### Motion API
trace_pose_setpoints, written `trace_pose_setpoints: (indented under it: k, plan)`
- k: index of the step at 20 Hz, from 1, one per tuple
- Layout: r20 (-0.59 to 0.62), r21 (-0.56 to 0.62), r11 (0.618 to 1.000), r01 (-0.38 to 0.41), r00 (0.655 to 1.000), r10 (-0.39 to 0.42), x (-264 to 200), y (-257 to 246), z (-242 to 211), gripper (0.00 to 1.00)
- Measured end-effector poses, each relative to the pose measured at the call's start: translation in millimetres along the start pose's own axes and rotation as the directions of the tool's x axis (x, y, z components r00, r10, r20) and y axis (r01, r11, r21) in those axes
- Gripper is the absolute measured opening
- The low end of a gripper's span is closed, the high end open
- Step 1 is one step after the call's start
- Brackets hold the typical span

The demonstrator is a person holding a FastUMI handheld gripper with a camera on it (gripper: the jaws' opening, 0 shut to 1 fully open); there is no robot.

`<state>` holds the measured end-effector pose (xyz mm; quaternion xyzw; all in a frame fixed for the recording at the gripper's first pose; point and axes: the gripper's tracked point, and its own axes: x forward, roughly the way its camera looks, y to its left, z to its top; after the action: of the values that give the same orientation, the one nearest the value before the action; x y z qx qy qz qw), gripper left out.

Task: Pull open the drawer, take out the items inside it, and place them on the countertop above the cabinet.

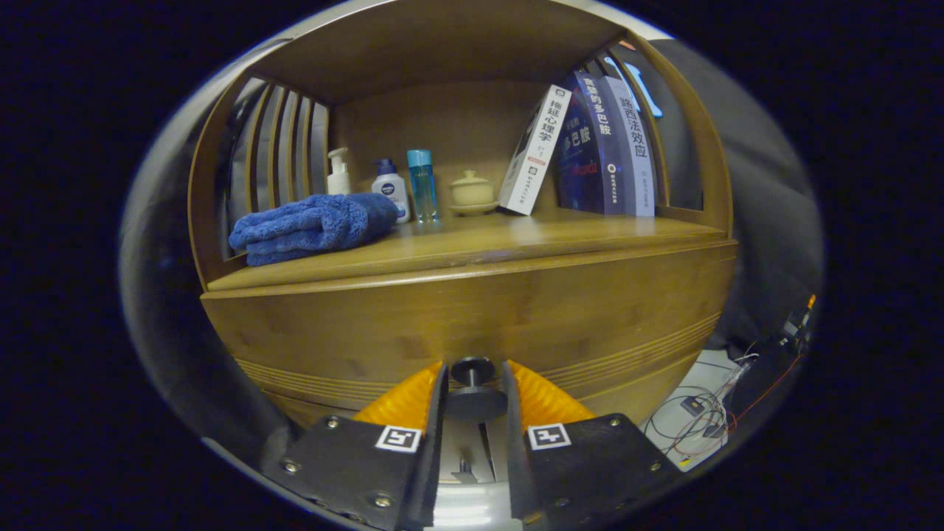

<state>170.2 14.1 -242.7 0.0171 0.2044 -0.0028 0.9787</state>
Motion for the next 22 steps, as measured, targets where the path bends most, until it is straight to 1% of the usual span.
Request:
trace_pose_setpoints:
  k: [1,3,6,10,17,21,22]
  plan:
    - [-0.011,-0.018,1.000,0.006,1.000,-0.006,-2.1,1.5,-0.5,0.38]
    - [-0.030,-0.063,0.998,0.011,0.999,-0.012,-5.4,0.2,-2.3,0.32]
    - [-0.035,-0.047,0.999,0.005,0.999,-0.006,-21.3,1.2,-7.7,0.33]
    - [-0.027,-0.025,0.999,0.032,0.999,-0.032,-53.4,-3.7,-15.8,0.32]
    - [-0.037,-0.068,0.995,0.066,0.997,-0.069,-114.0,-7.2,-35.6,0.32]
    - [-0.057,-0.083,0.993,0.086,0.994,-0.090,-133.0,-10.6,-48.9,0.32]
    - [-0.046,-0.082,0.993,0.089,0.995,-0.093,-138.3,-10.1,-48.0,0.32]
